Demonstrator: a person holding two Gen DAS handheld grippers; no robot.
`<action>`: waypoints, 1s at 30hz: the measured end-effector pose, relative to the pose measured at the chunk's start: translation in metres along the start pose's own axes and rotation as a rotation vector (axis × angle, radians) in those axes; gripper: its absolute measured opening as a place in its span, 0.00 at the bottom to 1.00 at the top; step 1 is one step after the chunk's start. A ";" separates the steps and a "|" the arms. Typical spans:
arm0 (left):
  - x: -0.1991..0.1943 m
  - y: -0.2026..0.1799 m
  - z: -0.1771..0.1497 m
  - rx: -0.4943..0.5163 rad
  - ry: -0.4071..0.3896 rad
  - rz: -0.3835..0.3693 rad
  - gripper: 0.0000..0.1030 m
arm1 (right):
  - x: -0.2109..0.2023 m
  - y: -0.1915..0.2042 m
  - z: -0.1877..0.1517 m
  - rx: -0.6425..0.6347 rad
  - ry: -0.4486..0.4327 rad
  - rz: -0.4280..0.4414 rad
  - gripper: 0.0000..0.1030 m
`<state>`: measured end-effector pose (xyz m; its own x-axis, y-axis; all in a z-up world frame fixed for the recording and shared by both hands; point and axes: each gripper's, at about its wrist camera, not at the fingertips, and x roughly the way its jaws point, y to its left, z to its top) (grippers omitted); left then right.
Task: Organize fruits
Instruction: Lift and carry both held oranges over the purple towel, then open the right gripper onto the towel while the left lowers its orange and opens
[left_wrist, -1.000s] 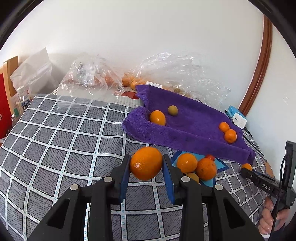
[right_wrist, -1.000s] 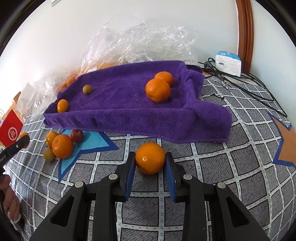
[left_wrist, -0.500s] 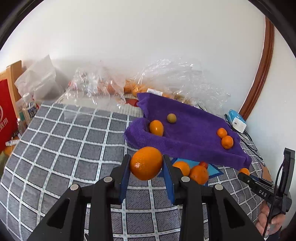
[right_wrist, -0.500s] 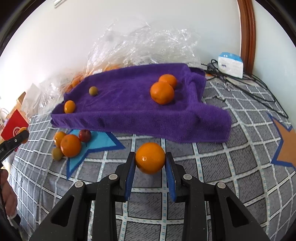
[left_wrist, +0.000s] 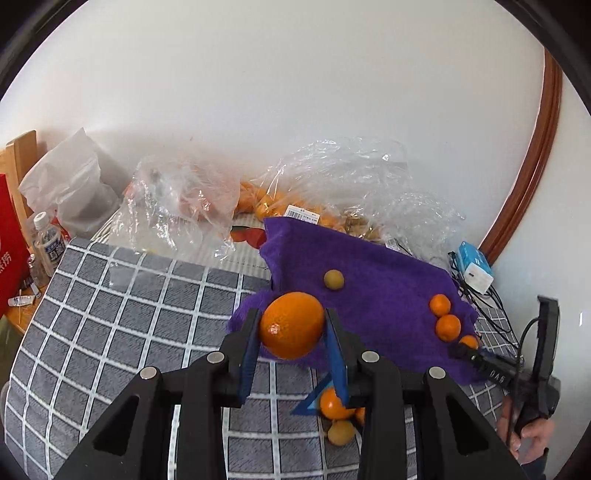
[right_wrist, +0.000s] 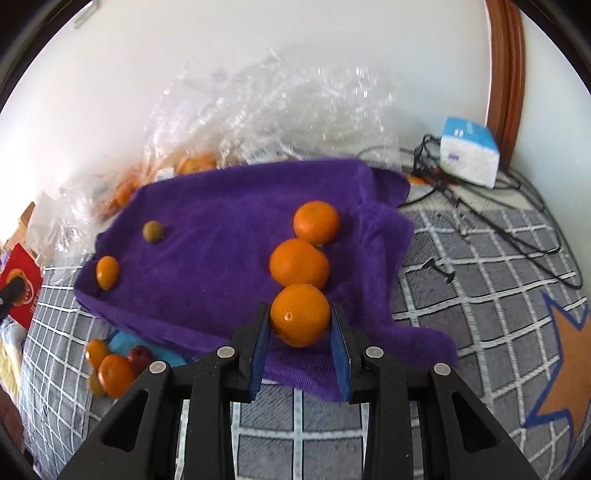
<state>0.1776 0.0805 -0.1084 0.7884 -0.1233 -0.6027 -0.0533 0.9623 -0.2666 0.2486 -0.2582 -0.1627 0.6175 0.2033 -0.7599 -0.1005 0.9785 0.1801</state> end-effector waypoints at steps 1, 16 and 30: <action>0.007 -0.002 0.004 -0.001 0.006 0.001 0.31 | 0.006 0.001 0.000 -0.006 0.014 -0.008 0.31; 0.098 -0.036 0.030 0.018 0.121 0.047 0.31 | 0.022 0.005 0.006 -0.062 0.056 -0.012 0.31; 0.162 -0.048 0.029 0.076 0.193 0.160 0.31 | 0.005 -0.006 0.003 -0.059 -0.051 0.082 0.49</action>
<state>0.3256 0.0218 -0.1711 0.6416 -0.0048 -0.7670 -0.1164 0.9878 -0.1035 0.2543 -0.2628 -0.1656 0.6439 0.2823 -0.7111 -0.1972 0.9593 0.2022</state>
